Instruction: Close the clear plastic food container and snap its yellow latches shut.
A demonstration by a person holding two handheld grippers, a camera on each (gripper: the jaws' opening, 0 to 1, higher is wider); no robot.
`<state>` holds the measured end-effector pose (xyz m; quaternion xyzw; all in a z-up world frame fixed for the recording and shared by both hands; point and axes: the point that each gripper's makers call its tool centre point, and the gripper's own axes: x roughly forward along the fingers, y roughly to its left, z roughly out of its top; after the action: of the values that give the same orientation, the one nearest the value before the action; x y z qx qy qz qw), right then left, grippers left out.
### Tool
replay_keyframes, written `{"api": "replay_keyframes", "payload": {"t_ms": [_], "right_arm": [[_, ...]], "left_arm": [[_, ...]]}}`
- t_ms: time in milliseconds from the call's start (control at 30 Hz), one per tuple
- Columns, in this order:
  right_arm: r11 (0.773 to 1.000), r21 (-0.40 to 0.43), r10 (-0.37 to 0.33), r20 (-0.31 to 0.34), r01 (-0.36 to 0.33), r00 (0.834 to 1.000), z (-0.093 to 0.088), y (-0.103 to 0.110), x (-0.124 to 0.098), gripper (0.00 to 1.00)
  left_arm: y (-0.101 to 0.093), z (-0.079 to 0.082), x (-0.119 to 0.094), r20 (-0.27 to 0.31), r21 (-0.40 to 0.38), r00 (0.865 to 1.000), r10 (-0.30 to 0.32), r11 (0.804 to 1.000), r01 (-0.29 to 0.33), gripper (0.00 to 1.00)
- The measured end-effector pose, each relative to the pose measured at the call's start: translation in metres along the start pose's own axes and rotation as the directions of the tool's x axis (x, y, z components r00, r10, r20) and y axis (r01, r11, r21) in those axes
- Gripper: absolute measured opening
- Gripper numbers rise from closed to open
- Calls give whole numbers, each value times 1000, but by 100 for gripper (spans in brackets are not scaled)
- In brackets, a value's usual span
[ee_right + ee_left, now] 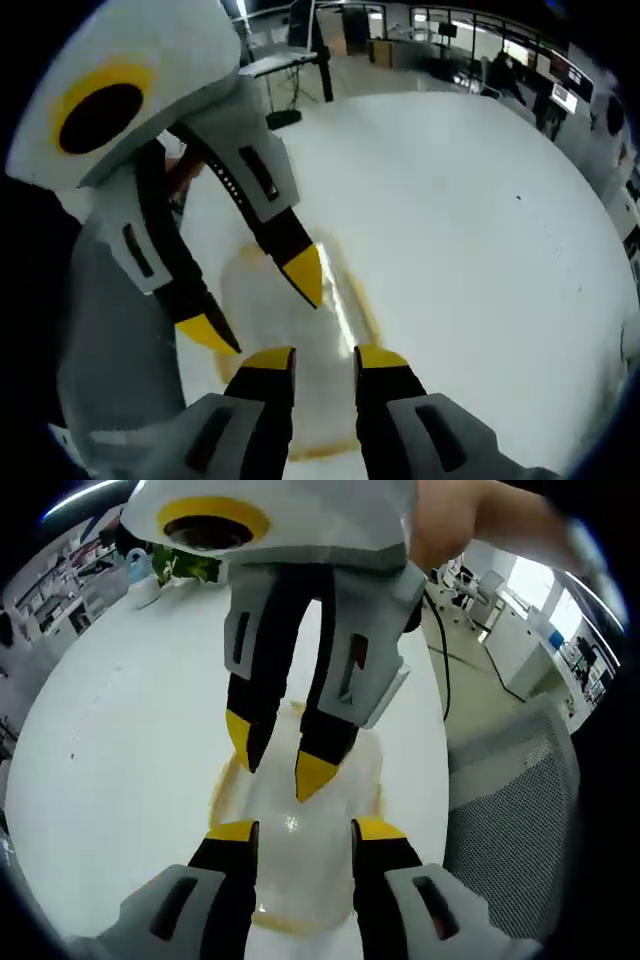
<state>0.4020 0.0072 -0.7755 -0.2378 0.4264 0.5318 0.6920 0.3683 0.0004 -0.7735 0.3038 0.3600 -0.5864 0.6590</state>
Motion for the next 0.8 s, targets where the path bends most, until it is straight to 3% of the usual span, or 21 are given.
{"api": "replay_keyframes", "payload": {"t_ms": [33, 100, 167, 267, 467, 533, 600, 800], "right_arm": [[1000, -6, -5, -4, 5, 1000, 0, -1, 0, 19], [1000, -7, -14, -3, 14, 1000, 2, -4, 0, 18], [1000, -1, -13, 0, 13, 1000, 3, -5, 0, 21], [998, -35, -45, 8, 45, 999, 9, -10, -2, 27], [998, -37, -47, 1, 47, 999, 11, -18, 4, 31], [998, -55, -34, -38, 32, 999, 4, -18, 9, 34], [1000, -4, -11, -13, 11, 1000, 10, -14, 9, 35], [1000, -30, 8, -41, -9, 999, 9, -14, 9, 37]], "left_arm": [[-3, -9, 0, -57, -5, 998, 0, 1000, 0, 47], [-4, -11, -2, -78, 108, 997, 17, 994, -9, 49], [-3, -13, -1, -85, 145, 996, 33, 989, -20, 51], [-3, -13, 0, -76, 132, 996, 40, 991, -30, 51], [-2, -12, 0, -61, 114, 997, 52, 993, -45, 50], [-3, -13, 0, -62, 125, 996, 62, 991, -54, 50], [-3, -13, 1, -62, 129, 995, 75, 989, -66, 51], [-2, -12, 1, -66, 128, 993, 97, 988, -88, 51]]}}
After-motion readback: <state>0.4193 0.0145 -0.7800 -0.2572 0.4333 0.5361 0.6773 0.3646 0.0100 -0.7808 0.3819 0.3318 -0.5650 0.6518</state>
